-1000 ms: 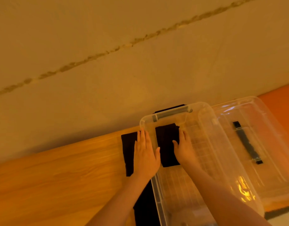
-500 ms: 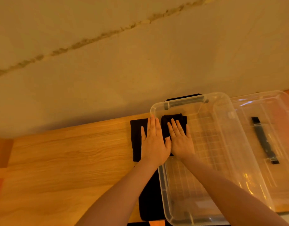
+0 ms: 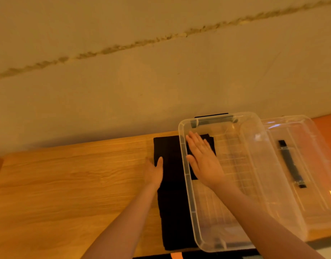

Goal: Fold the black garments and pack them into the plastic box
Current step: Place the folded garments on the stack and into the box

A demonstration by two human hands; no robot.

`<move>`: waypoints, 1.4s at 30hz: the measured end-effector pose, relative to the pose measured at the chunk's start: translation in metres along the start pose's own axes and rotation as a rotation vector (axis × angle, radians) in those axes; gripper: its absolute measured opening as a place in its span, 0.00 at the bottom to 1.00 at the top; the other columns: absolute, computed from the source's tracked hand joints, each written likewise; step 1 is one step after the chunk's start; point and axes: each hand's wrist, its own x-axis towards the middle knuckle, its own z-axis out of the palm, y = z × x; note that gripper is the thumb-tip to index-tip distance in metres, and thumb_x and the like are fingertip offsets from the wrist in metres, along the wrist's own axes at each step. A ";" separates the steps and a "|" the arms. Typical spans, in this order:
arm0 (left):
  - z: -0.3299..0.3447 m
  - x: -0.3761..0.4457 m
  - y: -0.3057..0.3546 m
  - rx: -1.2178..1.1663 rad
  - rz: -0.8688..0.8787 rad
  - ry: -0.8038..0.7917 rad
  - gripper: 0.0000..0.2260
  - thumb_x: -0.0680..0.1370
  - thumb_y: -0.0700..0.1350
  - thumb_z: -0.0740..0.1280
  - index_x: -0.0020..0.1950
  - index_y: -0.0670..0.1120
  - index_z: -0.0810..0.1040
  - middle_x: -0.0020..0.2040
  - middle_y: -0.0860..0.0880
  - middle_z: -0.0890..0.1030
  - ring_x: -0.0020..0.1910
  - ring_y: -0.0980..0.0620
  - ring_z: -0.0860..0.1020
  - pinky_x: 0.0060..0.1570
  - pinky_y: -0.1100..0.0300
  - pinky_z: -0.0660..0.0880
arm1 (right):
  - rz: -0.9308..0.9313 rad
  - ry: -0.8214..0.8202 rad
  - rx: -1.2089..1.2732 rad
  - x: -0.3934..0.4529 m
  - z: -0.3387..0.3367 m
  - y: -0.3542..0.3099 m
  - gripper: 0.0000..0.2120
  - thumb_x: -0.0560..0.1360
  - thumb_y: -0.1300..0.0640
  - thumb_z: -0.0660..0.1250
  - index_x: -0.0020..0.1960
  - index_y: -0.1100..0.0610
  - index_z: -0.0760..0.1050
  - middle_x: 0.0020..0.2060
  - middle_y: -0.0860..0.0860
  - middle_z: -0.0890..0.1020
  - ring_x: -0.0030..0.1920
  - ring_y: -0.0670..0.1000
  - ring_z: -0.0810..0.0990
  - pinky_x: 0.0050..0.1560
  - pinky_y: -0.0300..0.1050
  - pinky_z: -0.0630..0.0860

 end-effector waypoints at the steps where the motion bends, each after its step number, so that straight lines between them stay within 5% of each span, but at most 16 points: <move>1: 0.000 0.004 0.002 -0.065 -0.034 -0.051 0.29 0.78 0.53 0.61 0.75 0.44 0.55 0.73 0.44 0.64 0.70 0.44 0.65 0.67 0.51 0.65 | -0.028 -0.049 -0.029 -0.001 0.000 -0.008 0.30 0.76 0.38 0.36 0.74 0.51 0.42 0.74 0.46 0.46 0.75 0.44 0.42 0.73 0.44 0.41; 6: 0.004 0.013 0.018 -0.268 -0.165 -0.111 0.25 0.75 0.52 0.67 0.69 0.45 0.68 0.63 0.44 0.75 0.61 0.43 0.74 0.58 0.50 0.73 | 0.041 -0.221 -0.148 -0.002 0.011 -0.014 0.33 0.70 0.36 0.32 0.71 0.50 0.35 0.71 0.42 0.38 0.71 0.43 0.34 0.74 0.44 0.40; 13: -0.003 0.020 0.031 -0.415 -0.312 -0.324 0.21 0.70 0.49 0.73 0.60 0.43 0.75 0.54 0.42 0.79 0.54 0.43 0.78 0.54 0.52 0.75 | 0.095 -0.220 -0.090 -0.005 0.017 -0.016 0.34 0.68 0.35 0.33 0.70 0.48 0.35 0.70 0.41 0.39 0.72 0.42 0.37 0.72 0.41 0.41; 18: -0.010 0.011 0.031 -0.484 -0.255 -0.325 0.20 0.71 0.46 0.72 0.61 0.43 0.75 0.53 0.42 0.81 0.51 0.44 0.80 0.48 0.53 0.77 | 0.135 -0.187 0.028 -0.008 0.009 -0.015 0.33 0.74 0.36 0.45 0.74 0.48 0.39 0.71 0.40 0.41 0.72 0.40 0.39 0.73 0.41 0.44; 21: -0.034 0.001 0.038 -0.554 -0.198 -0.274 0.21 0.71 0.46 0.72 0.62 0.44 0.74 0.55 0.43 0.80 0.51 0.46 0.79 0.43 0.54 0.76 | 0.229 -0.083 0.218 -0.010 0.002 -0.014 0.30 0.79 0.49 0.58 0.75 0.49 0.49 0.73 0.40 0.48 0.73 0.42 0.46 0.72 0.41 0.53; 25: -0.078 -0.023 0.061 -0.670 -0.055 -0.253 0.16 0.72 0.42 0.72 0.58 0.45 0.76 0.51 0.45 0.81 0.50 0.46 0.80 0.41 0.53 0.76 | 0.373 0.119 0.579 -0.001 -0.016 -0.024 0.25 0.78 0.54 0.61 0.73 0.52 0.59 0.71 0.46 0.63 0.72 0.45 0.60 0.67 0.38 0.59; 29: -0.100 -0.060 0.108 -0.725 0.009 -0.342 0.02 0.74 0.40 0.68 0.45 0.44 0.79 0.42 0.46 0.83 0.45 0.48 0.80 0.42 0.54 0.76 | 0.456 0.069 1.029 0.016 -0.031 -0.042 0.16 0.77 0.47 0.59 0.61 0.52 0.73 0.59 0.52 0.78 0.61 0.49 0.75 0.55 0.33 0.72; 31: -0.099 -0.075 0.125 -0.738 -0.005 -0.390 0.02 0.75 0.40 0.67 0.44 0.44 0.79 0.39 0.45 0.84 0.45 0.46 0.80 0.44 0.52 0.75 | 0.497 0.010 1.342 0.020 -0.039 -0.044 0.24 0.73 0.38 0.59 0.59 0.54 0.76 0.58 0.56 0.79 0.58 0.51 0.78 0.58 0.42 0.74; 34: -0.087 -0.089 0.136 -0.741 -0.017 -0.442 0.02 0.75 0.41 0.66 0.45 0.44 0.78 0.40 0.44 0.83 0.46 0.45 0.79 0.44 0.50 0.75 | 0.591 -0.100 1.694 0.018 -0.054 -0.040 0.26 0.76 0.38 0.53 0.59 0.55 0.76 0.54 0.56 0.82 0.54 0.54 0.81 0.54 0.50 0.78; 38: -0.056 -0.098 0.136 -0.665 -0.036 -0.460 0.01 0.75 0.41 0.67 0.45 0.44 0.78 0.44 0.43 0.81 0.45 0.45 0.79 0.44 0.51 0.75 | 0.524 -0.115 1.731 0.003 -0.064 -0.025 0.31 0.72 0.34 0.52 0.63 0.54 0.74 0.59 0.56 0.79 0.59 0.56 0.78 0.57 0.53 0.75; 42: -0.018 -0.098 0.126 -0.560 -0.077 -0.498 0.04 0.74 0.41 0.68 0.48 0.43 0.78 0.45 0.43 0.82 0.45 0.46 0.80 0.40 0.53 0.76 | 0.521 -0.050 1.661 -0.023 -0.056 -0.002 0.31 0.67 0.38 0.67 0.64 0.55 0.73 0.59 0.56 0.80 0.58 0.55 0.79 0.50 0.49 0.79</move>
